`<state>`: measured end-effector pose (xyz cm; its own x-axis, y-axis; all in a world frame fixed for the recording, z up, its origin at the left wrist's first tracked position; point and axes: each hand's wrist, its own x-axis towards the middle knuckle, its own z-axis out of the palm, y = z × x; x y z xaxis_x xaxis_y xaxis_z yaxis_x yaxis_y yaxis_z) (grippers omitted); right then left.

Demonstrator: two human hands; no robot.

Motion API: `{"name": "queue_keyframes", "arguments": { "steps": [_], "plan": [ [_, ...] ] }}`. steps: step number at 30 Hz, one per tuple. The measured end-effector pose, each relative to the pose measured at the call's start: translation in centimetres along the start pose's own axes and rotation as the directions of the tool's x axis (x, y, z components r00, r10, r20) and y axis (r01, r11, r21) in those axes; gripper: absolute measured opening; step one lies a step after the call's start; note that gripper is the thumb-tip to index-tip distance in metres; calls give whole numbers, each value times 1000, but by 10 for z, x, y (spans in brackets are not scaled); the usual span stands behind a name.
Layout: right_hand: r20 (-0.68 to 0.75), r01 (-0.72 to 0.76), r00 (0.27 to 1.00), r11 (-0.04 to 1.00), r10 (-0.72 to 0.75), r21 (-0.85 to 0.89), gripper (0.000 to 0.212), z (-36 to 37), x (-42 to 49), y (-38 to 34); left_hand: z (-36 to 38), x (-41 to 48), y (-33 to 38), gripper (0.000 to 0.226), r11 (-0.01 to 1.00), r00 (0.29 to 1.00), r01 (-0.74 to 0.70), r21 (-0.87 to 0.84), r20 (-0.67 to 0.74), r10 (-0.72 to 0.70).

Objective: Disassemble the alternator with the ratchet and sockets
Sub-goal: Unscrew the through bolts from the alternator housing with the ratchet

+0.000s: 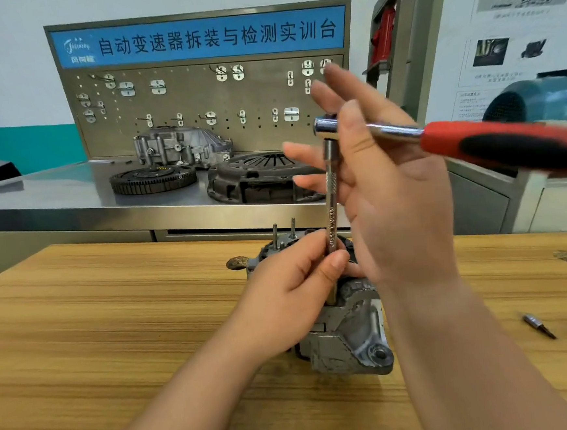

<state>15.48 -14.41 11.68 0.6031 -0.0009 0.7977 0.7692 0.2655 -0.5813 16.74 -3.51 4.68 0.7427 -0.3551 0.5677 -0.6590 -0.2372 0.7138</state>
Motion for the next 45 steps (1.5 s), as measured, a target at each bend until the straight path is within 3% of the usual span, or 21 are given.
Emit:
{"name": "queue_keyframes", "arguments": {
  "steps": [3,5,9,12,16,19,23,26,30,34,38,40,42,45],
  "plan": [
    [19,-235,970,913,242,332,32,0,2,-2,-2,-1,2,34,1000,1000,3,4,18,-3],
    [42,-300,950,864,310,405,38,0,2,-2,-2,-1,2,32,998,1000,0,61,15,-1],
    [-12,-112,993,974,117,198,23,1,0,-1,0,2,4,19,997,1000,-6,75,-29,8],
    [13,-13,1000,995,12,102,29,1,-1,0,1,2,3,16,998,999,-24,52,-23,25],
    [77,-191,981,922,176,337,28,2,1,1,-1,0,2,22,1000,1000,-16,-24,-21,15],
    [103,-338,940,860,324,381,42,2,1,1,-1,-1,3,18,1000,1000,-25,13,-14,25],
    [38,-173,985,954,169,245,26,3,-1,1,2,0,3,23,998,999,9,57,-46,-7],
    [24,-48,999,984,45,174,26,3,0,-1,4,0,4,18,996,997,-30,79,-70,35],
    [82,-167,986,932,148,320,29,2,1,0,1,-1,4,21,998,998,-60,5,-34,61],
    [126,-334,943,870,309,362,49,0,2,0,-2,-2,3,23,997,998,-56,54,-21,57],
    [65,-147,989,951,134,273,24,3,0,-1,1,0,5,27,995,998,-7,101,-57,13],
    [30,-68,998,971,63,231,26,3,1,-1,3,0,4,34,993,997,-7,121,-72,16],
    [52,-85,996,957,74,276,26,2,1,0,3,0,3,32,995,998,-14,96,-64,20],
    [126,-226,973,893,191,390,35,-1,2,1,1,-3,5,28,999,999,-23,28,-38,24]
  ]
}}
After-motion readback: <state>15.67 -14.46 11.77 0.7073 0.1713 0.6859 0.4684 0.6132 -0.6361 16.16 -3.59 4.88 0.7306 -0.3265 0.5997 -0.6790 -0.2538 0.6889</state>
